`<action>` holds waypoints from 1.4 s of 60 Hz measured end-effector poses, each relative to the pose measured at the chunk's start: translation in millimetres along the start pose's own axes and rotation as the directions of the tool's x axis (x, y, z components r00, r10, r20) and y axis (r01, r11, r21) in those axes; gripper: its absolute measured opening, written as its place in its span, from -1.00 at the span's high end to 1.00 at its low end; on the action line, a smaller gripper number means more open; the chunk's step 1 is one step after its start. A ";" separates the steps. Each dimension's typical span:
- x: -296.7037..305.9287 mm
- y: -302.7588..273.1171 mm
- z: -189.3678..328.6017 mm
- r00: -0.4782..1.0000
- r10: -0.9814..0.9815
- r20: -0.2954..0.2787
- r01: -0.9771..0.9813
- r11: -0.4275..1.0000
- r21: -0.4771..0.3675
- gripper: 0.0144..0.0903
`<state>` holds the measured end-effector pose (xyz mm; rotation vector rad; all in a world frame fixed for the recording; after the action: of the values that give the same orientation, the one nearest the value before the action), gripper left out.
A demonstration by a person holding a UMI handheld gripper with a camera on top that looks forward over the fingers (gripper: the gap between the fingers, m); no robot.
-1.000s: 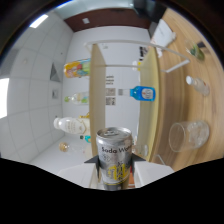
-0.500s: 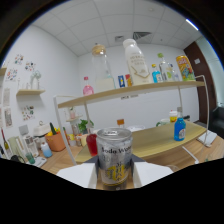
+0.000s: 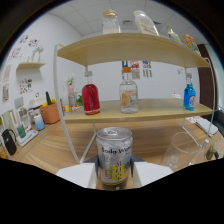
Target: Make me a cup of Mojito.
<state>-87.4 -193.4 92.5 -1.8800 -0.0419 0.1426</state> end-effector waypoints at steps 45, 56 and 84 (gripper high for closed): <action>-13.5 -7.7 -50.0 0.999 0.005 0.041 -0.003 0.998 -0.067 -0.86; -4.9 -26.2 -102.3 1.000 -0.012 -0.004 0.011 0.991 -0.132 -0.86; 91.2 -6.7 -179.0 0.987 -0.086 -0.137 0.044 0.959 -0.281 -0.88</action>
<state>24.8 -351.5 145.9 -2.1620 -0.0230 -0.0518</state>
